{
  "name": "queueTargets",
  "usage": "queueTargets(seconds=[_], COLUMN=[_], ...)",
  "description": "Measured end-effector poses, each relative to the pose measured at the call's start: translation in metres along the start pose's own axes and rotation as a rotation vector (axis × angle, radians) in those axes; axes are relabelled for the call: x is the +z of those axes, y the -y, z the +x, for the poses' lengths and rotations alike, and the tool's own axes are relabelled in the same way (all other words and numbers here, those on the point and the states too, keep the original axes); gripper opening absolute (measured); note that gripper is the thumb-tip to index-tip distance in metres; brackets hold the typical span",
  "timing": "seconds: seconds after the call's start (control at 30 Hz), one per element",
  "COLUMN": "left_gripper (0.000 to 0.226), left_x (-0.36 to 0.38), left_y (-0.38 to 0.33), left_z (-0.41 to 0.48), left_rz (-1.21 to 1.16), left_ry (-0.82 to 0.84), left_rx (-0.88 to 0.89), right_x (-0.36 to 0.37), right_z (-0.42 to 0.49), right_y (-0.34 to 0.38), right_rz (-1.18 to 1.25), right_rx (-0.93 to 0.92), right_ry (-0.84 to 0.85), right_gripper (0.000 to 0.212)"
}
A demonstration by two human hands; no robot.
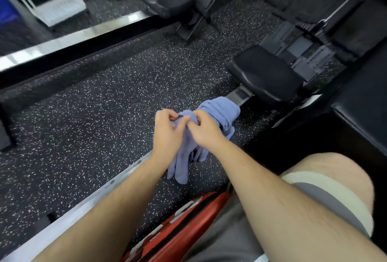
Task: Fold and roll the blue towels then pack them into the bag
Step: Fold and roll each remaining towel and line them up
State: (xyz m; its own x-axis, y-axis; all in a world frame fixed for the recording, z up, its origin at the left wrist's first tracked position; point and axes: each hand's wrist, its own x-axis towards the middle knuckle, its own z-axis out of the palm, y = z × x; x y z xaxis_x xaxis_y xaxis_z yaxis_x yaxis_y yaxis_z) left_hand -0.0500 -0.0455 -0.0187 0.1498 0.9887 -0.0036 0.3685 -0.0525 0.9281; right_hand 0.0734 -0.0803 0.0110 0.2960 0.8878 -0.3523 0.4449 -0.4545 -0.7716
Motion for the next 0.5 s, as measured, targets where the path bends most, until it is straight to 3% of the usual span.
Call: queueTargets(seconds=[0.2, 0.43, 0.5], left_gripper=[0.041, 0.066, 0.056], left_x=[0.001, 0.023, 0.032], left_y=[-0.077, -0.196, -0.234], left_z=[0.0, -0.004, -0.009], left_rz=[0.013, 0.148, 0.085], left_ry=[-0.026, 0.262, 0.287], left_rx=[-0.051, -0.183, -0.112], right_x=[-0.061, -0.158, -0.193], right_z=[-0.036, -0.102, -0.121], right_y=[0.035, 0.064, 0.073], right_rz=[0.189, 0.285, 0.293], right_rx=[-0.148, -0.281, -0.318], right_ry=[-0.212, -0.396, -0.455], right_gripper=[0.004, 0.016, 0.018])
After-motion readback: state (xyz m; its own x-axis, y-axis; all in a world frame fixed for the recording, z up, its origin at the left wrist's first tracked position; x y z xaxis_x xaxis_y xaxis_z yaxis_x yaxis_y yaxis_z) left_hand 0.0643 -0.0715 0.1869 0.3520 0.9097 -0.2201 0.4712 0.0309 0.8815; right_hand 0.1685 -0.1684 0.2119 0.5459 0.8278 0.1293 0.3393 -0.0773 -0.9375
